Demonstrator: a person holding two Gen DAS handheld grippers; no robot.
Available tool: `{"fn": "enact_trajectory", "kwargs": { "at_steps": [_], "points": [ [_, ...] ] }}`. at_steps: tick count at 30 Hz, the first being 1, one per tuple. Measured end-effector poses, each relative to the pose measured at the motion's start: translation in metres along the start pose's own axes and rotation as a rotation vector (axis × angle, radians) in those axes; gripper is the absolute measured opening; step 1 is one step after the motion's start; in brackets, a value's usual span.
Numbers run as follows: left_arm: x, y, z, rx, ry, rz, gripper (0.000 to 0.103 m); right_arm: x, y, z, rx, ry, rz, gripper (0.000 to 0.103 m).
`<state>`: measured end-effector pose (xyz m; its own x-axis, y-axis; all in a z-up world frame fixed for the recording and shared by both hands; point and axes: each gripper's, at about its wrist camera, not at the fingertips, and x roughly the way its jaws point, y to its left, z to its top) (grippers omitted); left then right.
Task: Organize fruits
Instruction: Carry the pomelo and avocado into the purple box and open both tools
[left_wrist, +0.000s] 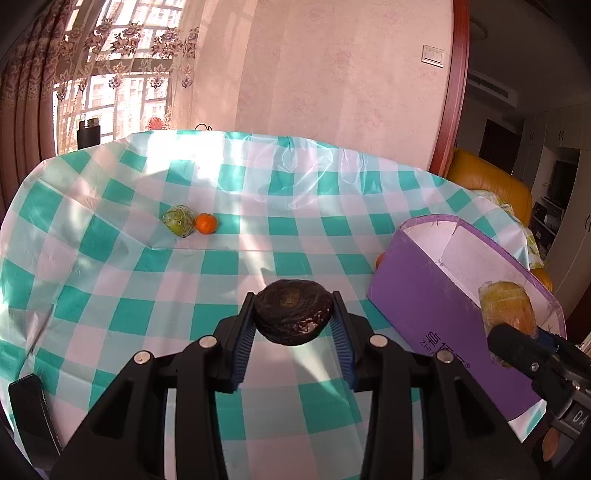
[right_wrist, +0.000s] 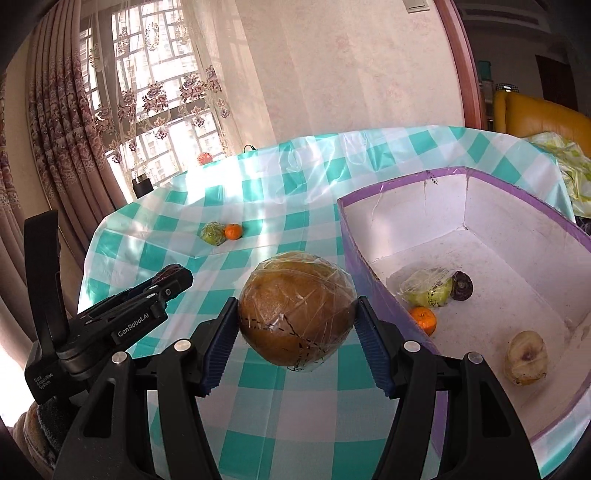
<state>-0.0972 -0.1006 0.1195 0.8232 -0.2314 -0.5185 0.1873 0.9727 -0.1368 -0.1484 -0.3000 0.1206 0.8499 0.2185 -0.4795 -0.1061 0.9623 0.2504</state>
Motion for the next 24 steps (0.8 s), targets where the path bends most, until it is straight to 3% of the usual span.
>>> {"fn": "enact_trajectory", "kwargs": {
  "at_steps": [4,13,19,24],
  "points": [
    [-0.007,-0.037,0.009,0.070,-0.035,-0.052,0.039,-0.018,-0.029,0.009,0.036,-0.058,-0.068,0.062],
    [-0.008,-0.126,0.012,0.242,-0.065,-0.165,0.039,-0.040,-0.098,0.002,0.186,-0.096,-0.170,0.062],
    [0.003,-0.179,0.013,0.345,-0.059,-0.224,0.039,-0.051,-0.125,0.008,0.202,-0.133,-0.232,0.062],
    [0.024,-0.206,0.014,0.373,-0.001,-0.310,0.039,-0.050,-0.147,0.013,0.214,-0.140,-0.271,0.062]
  ]
}}
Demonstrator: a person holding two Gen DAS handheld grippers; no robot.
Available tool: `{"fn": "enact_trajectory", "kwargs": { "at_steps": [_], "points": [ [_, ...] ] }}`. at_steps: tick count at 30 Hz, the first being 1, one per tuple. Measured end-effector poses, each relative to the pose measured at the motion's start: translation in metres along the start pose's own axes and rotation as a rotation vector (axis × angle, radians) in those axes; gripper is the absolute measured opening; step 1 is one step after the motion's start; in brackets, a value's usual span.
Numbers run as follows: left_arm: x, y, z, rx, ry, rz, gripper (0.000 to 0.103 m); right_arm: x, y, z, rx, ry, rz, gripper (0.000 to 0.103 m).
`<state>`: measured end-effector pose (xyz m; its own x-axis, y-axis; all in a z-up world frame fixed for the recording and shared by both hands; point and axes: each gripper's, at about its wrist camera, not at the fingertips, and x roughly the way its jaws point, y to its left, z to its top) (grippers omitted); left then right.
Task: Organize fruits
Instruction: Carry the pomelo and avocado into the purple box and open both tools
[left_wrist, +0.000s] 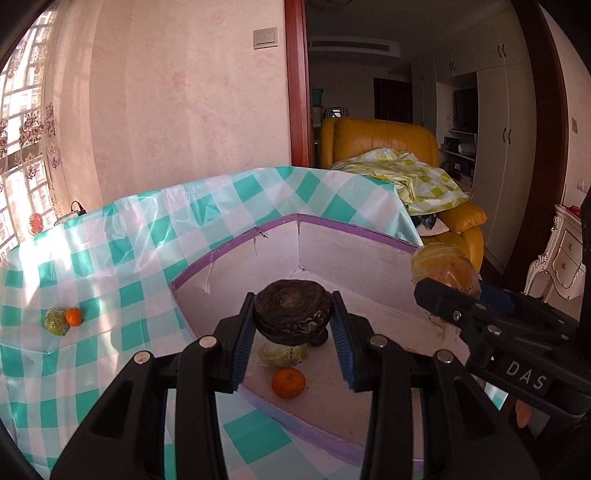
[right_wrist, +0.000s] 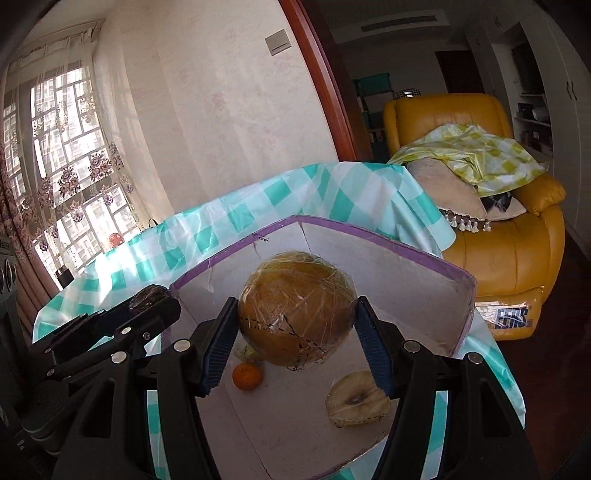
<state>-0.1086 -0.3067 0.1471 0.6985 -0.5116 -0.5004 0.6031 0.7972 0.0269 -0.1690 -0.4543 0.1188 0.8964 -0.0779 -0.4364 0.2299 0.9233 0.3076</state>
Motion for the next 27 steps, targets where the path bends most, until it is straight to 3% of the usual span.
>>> {"fn": "enact_trajectory", "kwargs": {
  "at_steps": [6,9,17,21,22,23,25,27],
  "points": [
    [0.030,0.000,-0.001,-0.017,0.079,-0.192,0.039,0.017,-0.015,0.008,-0.031,0.044,-0.054,0.062],
    [0.045,0.001,-0.003,0.000,0.115,-0.200,0.039,0.024,-0.020,0.008,-0.061,0.070,-0.062,0.062],
    [0.081,-0.006,-0.010,0.043,0.278,-0.298,0.040,0.056,-0.022,0.004,-0.141,0.260,-0.041,0.063],
    [0.097,-0.007,-0.014,0.063,0.352,-0.266,0.040,0.067,-0.018,0.004,-0.198,0.325,-0.099,0.064],
    [0.100,-0.007,-0.015,0.064,0.367,-0.270,0.044,0.069,-0.018,0.004,-0.204,0.334,-0.109,0.064],
    [0.101,-0.006,-0.015,0.060,0.375,-0.271,0.056,0.071,-0.018,0.005,-0.206,0.340,-0.112,0.064],
    [0.098,-0.004,-0.013,0.056,0.357,-0.277,0.068,0.070,-0.020,0.008,-0.200,0.326,-0.113,0.072],
    [0.094,-0.001,-0.011,0.059,0.341,-0.280,0.075,0.067,-0.021,0.012,-0.189,0.307,-0.105,0.076]
  ]
}}
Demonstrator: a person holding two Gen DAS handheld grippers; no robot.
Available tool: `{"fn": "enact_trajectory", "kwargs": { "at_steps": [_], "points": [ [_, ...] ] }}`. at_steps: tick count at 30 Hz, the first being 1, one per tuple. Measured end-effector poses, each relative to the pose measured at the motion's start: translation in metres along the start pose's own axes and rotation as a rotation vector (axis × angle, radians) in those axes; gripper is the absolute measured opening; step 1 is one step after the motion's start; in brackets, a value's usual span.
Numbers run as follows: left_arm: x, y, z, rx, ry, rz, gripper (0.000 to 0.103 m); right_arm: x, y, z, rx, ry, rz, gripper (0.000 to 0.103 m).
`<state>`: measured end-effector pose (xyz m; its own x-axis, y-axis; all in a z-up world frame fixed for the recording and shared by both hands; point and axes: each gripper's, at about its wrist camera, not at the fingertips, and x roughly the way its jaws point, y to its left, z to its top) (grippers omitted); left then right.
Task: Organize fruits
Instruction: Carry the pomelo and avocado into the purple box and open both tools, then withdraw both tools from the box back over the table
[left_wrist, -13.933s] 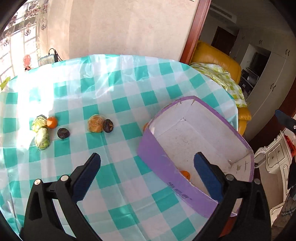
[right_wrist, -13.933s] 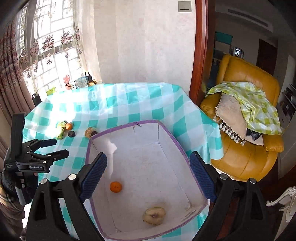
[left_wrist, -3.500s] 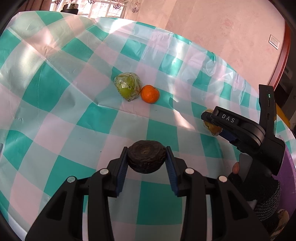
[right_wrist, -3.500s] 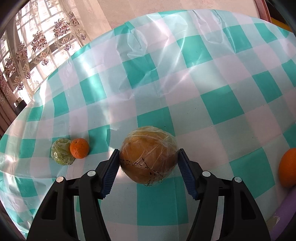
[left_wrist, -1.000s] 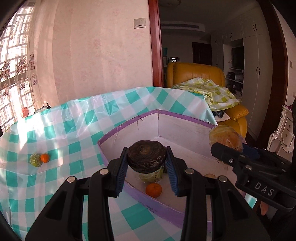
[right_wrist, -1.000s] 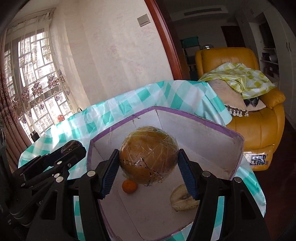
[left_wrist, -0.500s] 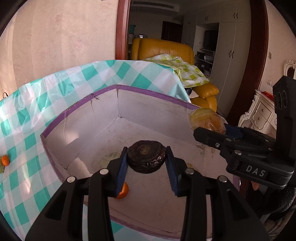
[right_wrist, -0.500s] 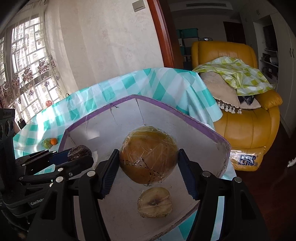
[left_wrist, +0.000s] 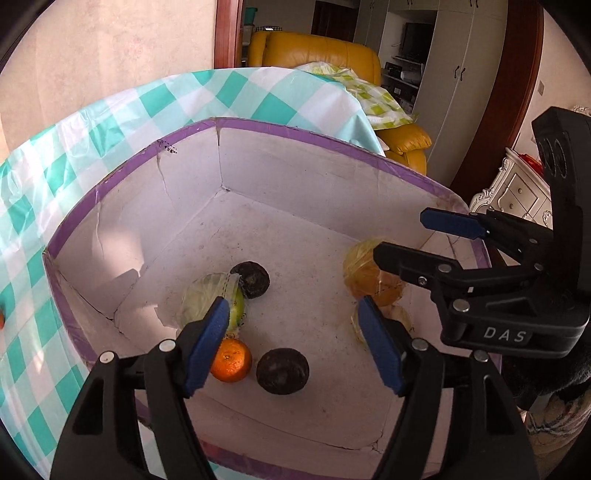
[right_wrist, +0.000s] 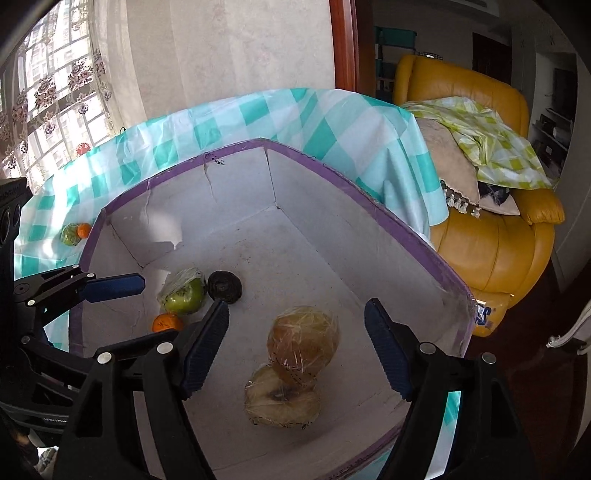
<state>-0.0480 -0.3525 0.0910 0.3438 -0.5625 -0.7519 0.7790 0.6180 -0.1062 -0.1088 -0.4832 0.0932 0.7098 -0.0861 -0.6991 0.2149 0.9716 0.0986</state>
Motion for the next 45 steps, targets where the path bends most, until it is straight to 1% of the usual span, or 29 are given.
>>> {"fn": "enact_trajectory", "kwargs": {
  "at_steps": [1,3,5,6,8,9,10,12,14,16,18,19,22,23,25,28,29,30,32,33,34,36,37,38,39,40,42,43,45],
  "points": [
    [-0.002,0.001,0.000,0.002,-0.006,-0.004,0.078,-0.002,-0.001,0.002,0.004,-0.009,0.001,0.077],
    [-0.010,0.003,0.001,0.004,-0.023,0.010,0.079,-0.008,-0.002,0.005,0.017,-0.037,-0.018,0.077],
    [-0.027,0.011,0.002,-0.010,-0.073,0.031,0.080,-0.022,-0.003,0.006,0.052,-0.090,-0.020,0.077],
    [-0.041,0.018,0.001,-0.031,-0.114,0.041,0.082,-0.033,-0.003,0.006,0.076,-0.130,-0.016,0.077],
    [-0.074,0.039,-0.009,-0.090,-0.219,0.091,0.099,-0.057,-0.001,0.002,0.112,-0.227,0.014,0.077],
    [-0.090,0.051,-0.017,-0.120,-0.269,0.132,0.101,-0.068,0.002,0.000,0.125,-0.273,0.035,0.077],
    [-0.105,0.063,-0.026,-0.150,-0.311,0.189,0.101,-0.078,0.008,-0.003,0.128,-0.312,0.058,0.078],
    [-0.128,0.088,-0.046,-0.201,-0.356,0.321,0.101,-0.093,0.025,-0.010,0.100,-0.377,0.118,0.080],
    [-0.141,0.114,-0.069,-0.256,-0.358,0.448,0.101,-0.102,0.048,-0.018,0.066,-0.420,0.191,0.081],
    [-0.147,0.142,-0.093,-0.318,-0.322,0.534,0.101,-0.103,0.078,-0.026,0.021,-0.429,0.278,0.086],
    [-0.145,0.169,-0.115,-0.388,-0.268,0.589,0.101,-0.096,0.117,-0.035,-0.051,-0.404,0.355,0.088],
    [-0.144,0.183,-0.129,-0.434,-0.241,0.607,0.101,-0.089,0.141,-0.041,-0.099,-0.375,0.378,0.088],
    [-0.138,0.216,-0.164,-0.566,-0.204,0.618,0.101,-0.054,0.213,-0.059,-0.239,-0.248,0.405,0.088],
    [-0.136,0.225,-0.173,-0.603,-0.190,0.621,0.101,-0.042,0.235,-0.064,-0.285,-0.224,0.412,0.088],
    [-0.133,0.242,-0.188,-0.658,-0.164,0.641,0.101,-0.018,0.273,-0.071,-0.360,-0.171,0.362,0.088],
    [-0.132,0.265,-0.206,-0.728,-0.150,0.671,0.101,0.023,0.311,-0.068,-0.399,-0.113,0.296,0.088],
    [-0.133,0.272,-0.213,-0.750,-0.147,0.676,0.101,0.036,0.320,-0.065,-0.404,-0.095,0.271,0.088],
    [-0.133,0.278,-0.218,-0.774,-0.143,0.683,0.101,0.048,0.327,-0.062,-0.401,-0.075,0.265,0.088],
    [-0.138,0.289,-0.227,-0.852,-0.156,0.649,0.101,0.070,0.337,-0.053,-0.382,-0.041,0.271,0.088],
    [-0.141,0.292,-0.229,-0.873,-0.173,0.640,0.101,0.078,0.342,-0.049,-0.376,-0.033,0.273,0.088],
    [-0.142,0.293,-0.229,-0.880,-0.180,0.648,0.101,0.084,0.346,-0.045,-0.370,-0.030,0.279,0.088],
    [-0.145,0.295,-0.232,-0.909,-0.173,0.690,0.101,0.095,0.350,-0.033,-0.344,-0.031,0.293,0.088],
    [-0.146,0.298,-0.234,-0.935,-0.175,0.691,0.101,0.099,0.352,-0.027,-0.332,-0.032,0.295,0.088],
    [-0.147,0.300,-0.237,-0.949,-0.178,0.674,0.101,0.104,0.353,-0.021,-0.321,-0.031,0.297,0.088],
    [-0.147,0.300,-0.238,-0.952,-0.182,0.659,0.101,0.108,0.354,-0.016,-0.314,-0.027,0.299,0.088],
    [-0.148,0.299,-0.238,-0.950,-0.187,0.663,0.101,0.112,0.354,-0.012,-0.306,-0.026,0.300,0.088],
    [-0.150,0.297,-0.237,-0.950,-0.195,0.694,0.101,0.119,0.354,-0.005,-0.292,-0.026,0.296,0.088],
    [-0.150,0.297,-0.237,-0.948,-0.197,0.695,0.101,0.123,0.354,-0.002,-0.288,-0.019,0.297,0.088],
    [-0.149,0.297,-0.234,-0.932,-0.185,0.716,0.101,0.134,0.356,0.004,-0.279,-0.005,0.292,0.088]
  ]
}}
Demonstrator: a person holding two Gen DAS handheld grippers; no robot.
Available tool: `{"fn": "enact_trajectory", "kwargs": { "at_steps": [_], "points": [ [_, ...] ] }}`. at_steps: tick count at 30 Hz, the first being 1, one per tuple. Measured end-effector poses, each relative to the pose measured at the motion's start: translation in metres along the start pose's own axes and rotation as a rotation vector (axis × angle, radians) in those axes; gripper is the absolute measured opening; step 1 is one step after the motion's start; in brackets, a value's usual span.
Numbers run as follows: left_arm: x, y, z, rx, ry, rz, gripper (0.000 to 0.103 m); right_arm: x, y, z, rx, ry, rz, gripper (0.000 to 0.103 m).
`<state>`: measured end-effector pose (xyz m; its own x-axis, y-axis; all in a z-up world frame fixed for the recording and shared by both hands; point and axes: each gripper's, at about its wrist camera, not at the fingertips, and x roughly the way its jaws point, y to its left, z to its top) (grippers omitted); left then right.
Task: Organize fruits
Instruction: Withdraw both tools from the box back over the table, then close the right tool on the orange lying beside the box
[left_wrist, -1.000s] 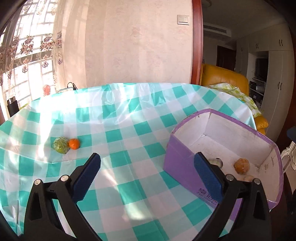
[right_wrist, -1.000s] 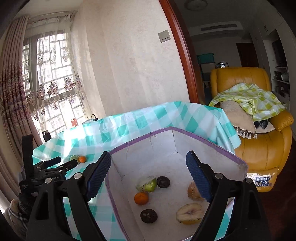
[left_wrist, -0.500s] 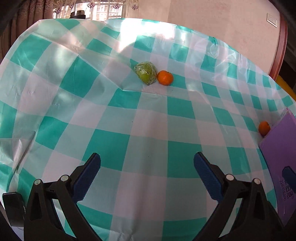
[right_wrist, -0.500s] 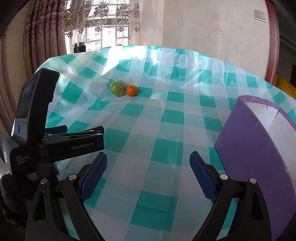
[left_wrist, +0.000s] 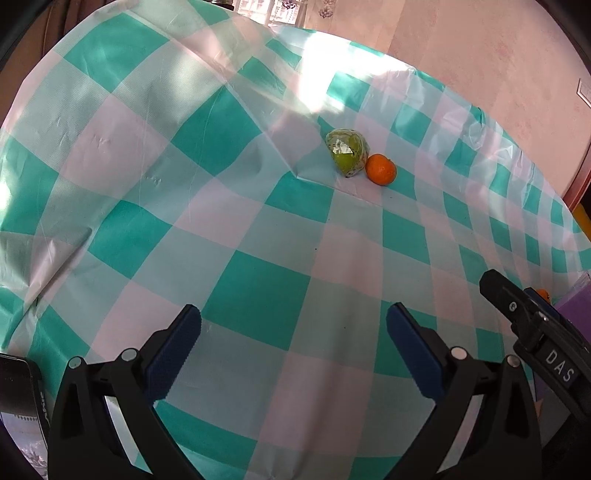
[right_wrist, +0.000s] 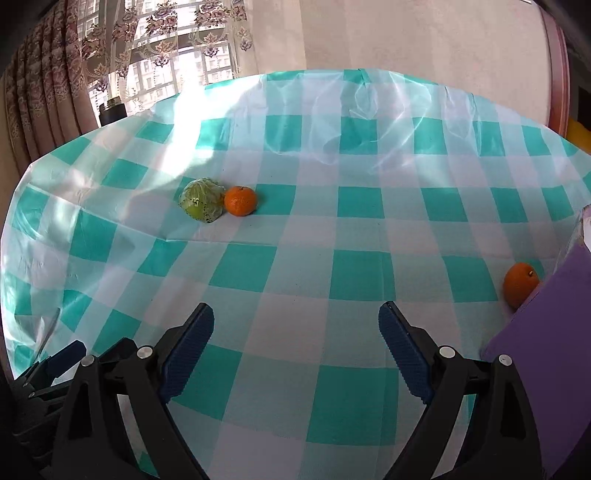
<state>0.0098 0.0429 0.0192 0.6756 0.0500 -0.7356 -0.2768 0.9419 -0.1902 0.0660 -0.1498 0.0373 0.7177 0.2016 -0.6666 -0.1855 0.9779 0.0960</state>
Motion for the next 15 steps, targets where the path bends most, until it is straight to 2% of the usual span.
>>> {"fn": "enact_trajectory", "kwargs": {
  "at_steps": [5,10,15],
  "points": [
    [0.002,-0.012,0.009,0.080,-0.037,0.060,0.101,0.031,-0.012,0.010,0.043,0.054,-0.043,0.088],
    [0.010,-0.012,0.019,0.096,-0.031,0.063,0.101,0.056,-0.017,0.015,0.061,0.118,-0.059,0.088],
    [0.021,-0.010,0.031,0.106,-0.032,0.097,0.101,0.069,-0.027,0.027,0.086,0.120,-0.060,0.088]
  ]
}}
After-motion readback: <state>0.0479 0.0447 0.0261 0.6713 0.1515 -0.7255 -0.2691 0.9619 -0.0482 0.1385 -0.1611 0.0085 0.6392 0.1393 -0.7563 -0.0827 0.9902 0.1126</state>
